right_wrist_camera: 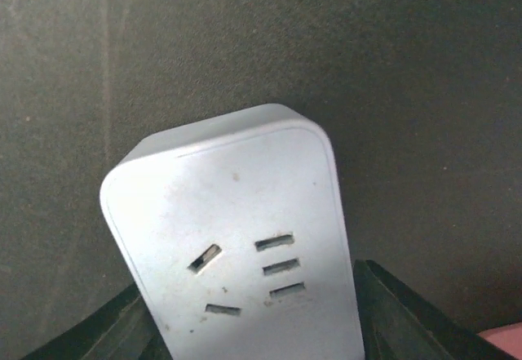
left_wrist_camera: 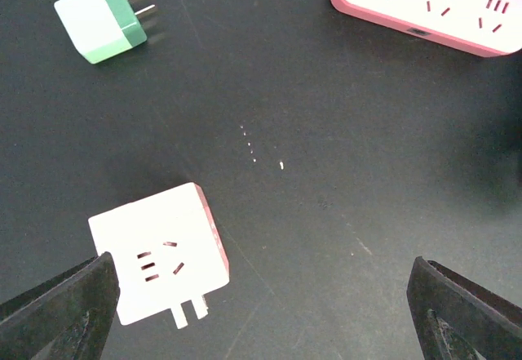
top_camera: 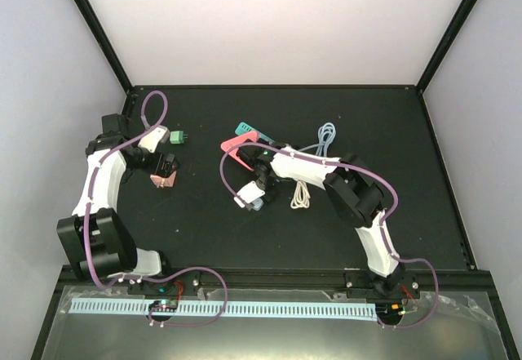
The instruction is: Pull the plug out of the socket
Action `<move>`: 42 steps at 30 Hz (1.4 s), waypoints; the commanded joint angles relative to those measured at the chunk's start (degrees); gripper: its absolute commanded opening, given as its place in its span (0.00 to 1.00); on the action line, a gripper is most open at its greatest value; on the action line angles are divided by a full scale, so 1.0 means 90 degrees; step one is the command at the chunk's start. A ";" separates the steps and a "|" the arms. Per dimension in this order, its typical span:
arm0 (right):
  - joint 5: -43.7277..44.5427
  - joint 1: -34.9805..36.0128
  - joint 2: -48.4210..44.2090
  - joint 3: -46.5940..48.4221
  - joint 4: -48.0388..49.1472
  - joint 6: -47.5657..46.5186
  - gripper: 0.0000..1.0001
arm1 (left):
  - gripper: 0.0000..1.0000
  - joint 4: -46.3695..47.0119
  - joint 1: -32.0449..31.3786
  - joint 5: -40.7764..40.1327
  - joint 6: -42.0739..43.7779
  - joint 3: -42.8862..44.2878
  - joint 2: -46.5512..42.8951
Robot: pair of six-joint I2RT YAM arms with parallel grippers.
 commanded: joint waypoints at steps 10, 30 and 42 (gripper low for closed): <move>0.0094 0.0035 -0.0721 0.0066 -0.0643 -0.0254 0.46 | 0.99 -0.0235 0.0021 0.0371 0.0135 0.0182 -0.0392; 0.0473 -0.1142 -0.3485 -0.2357 -0.1180 -0.0855 0.42 | 0.99 -0.0321 -0.0180 0.0442 0.0289 0.0264 -0.0553; 0.0972 -0.3336 -0.4462 -0.4195 -0.0494 -0.2001 0.43 | 0.99 -0.0108 -0.0653 0.0425 -0.0115 0.0336 -0.0456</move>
